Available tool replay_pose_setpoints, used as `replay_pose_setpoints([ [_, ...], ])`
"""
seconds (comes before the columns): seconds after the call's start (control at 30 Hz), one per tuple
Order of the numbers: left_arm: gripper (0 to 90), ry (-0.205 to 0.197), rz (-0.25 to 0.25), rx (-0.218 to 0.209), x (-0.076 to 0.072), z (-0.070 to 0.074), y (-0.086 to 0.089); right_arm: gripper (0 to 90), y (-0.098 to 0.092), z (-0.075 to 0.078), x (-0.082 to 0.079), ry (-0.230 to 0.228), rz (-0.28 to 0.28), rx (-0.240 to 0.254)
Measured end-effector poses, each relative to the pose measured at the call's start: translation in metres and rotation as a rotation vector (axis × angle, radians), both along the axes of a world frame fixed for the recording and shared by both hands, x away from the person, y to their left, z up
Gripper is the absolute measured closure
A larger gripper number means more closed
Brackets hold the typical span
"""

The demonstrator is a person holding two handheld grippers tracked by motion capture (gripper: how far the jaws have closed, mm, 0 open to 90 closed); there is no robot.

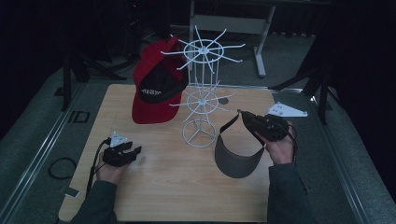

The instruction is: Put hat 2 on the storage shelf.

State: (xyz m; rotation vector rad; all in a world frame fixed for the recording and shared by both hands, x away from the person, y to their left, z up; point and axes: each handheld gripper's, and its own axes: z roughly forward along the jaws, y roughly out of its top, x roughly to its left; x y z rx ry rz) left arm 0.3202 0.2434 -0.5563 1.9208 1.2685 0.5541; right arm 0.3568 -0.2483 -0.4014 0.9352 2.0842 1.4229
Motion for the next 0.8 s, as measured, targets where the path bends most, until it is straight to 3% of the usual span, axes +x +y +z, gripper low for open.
replay_pose_setpoints([
  [0.8,53.0,-0.005,0.005,0.002,0.0,0.0,0.0,87.8,0.004,0.018,-0.011,-0.044,0.034,-0.003],
])
